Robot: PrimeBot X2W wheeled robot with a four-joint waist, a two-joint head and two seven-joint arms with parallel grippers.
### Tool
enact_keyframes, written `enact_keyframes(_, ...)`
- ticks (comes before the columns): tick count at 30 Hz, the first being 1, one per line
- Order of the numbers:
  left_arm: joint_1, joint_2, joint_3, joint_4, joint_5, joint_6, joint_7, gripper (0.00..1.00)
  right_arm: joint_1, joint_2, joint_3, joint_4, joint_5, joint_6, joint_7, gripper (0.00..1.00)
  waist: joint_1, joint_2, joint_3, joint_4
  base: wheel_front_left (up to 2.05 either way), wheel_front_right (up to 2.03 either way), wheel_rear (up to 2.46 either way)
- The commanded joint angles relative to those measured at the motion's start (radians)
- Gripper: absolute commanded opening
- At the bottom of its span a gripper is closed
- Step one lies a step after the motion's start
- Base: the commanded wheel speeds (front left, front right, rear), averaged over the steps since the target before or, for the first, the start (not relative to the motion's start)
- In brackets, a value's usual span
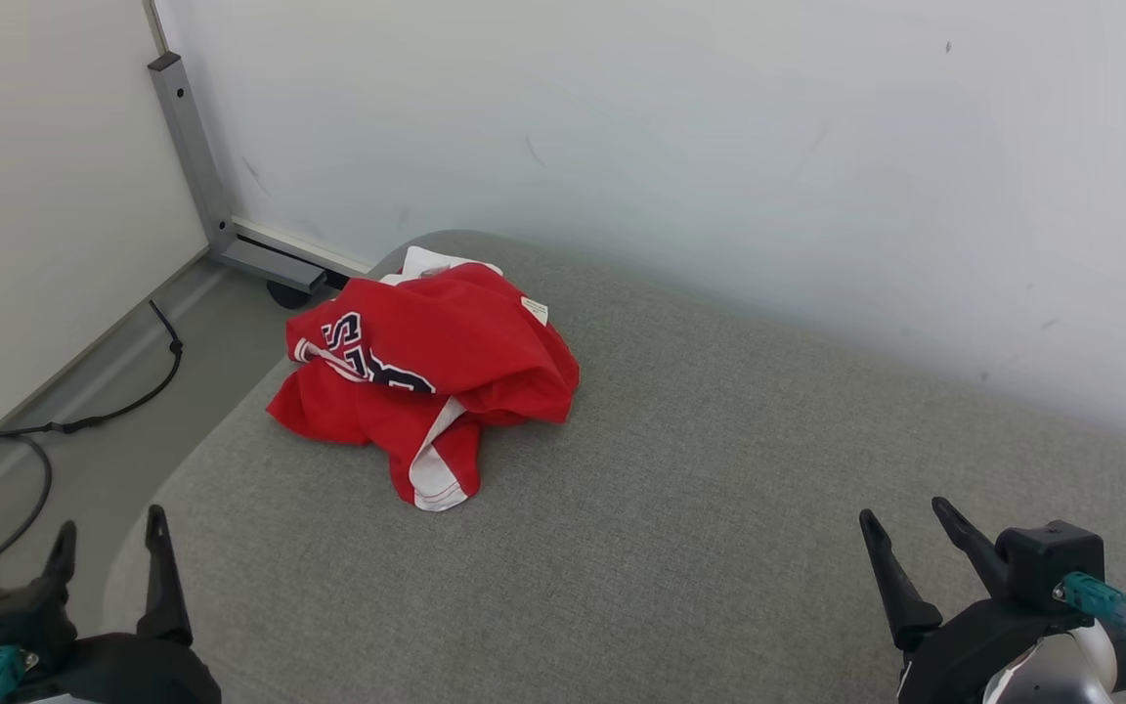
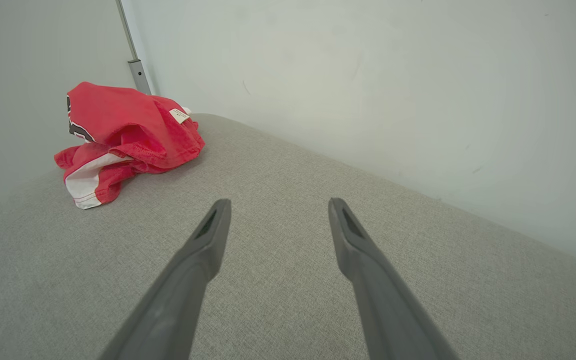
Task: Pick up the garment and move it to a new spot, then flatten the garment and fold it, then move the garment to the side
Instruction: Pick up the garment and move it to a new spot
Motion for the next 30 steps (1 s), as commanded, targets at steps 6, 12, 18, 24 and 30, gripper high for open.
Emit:
enact_keyframes(6,-0.006,-0.005,-0.004,0.013,0.008,0.002,-0.026,1.0,0.001,-0.005,0.001,-0.002,0.002,0.003,0.005,1.0,0.0,-0.0001,-0.005,-0.007,0.0,0.0,0.0)
enact_keyframes(12,-0.04,-0.008,-0.015,0.048,-0.016,-0.033,-0.031,1.0,0.004,-0.005,0.006,-0.006,0.005,0.003,0.008,1.0,0.0,-0.0001,-0.006,-0.023,0.0,0.0,0.0)
enact_keyframes(18,-0.12,-0.016,-0.014,0.112,-0.048,-0.072,-0.048,1.0,0.005,-0.005,0.005,-0.021,-0.01,0.003,0.023,1.0,0.0,-0.0001,0.01,-0.059,0.0,0.0,0.0)
enact_keyframes(24,-0.217,-0.023,-0.002,0.211,-0.077,-0.113,-0.067,1.0,-0.016,-0.005,0.019,-0.036,-0.021,0.003,0.042,1.0,0.0,-0.0001,0.029,-0.114,0.0,0.0,0.0)
enact_keyframes(30,-0.312,0.001,0.016,0.304,-0.112,-0.164,-0.07,1.0,-0.048,-0.005,0.034,-0.062,-0.031,0.003,0.059,1.0,0.0,-0.0001,0.065,-0.191,0.0,0.0,0.0)
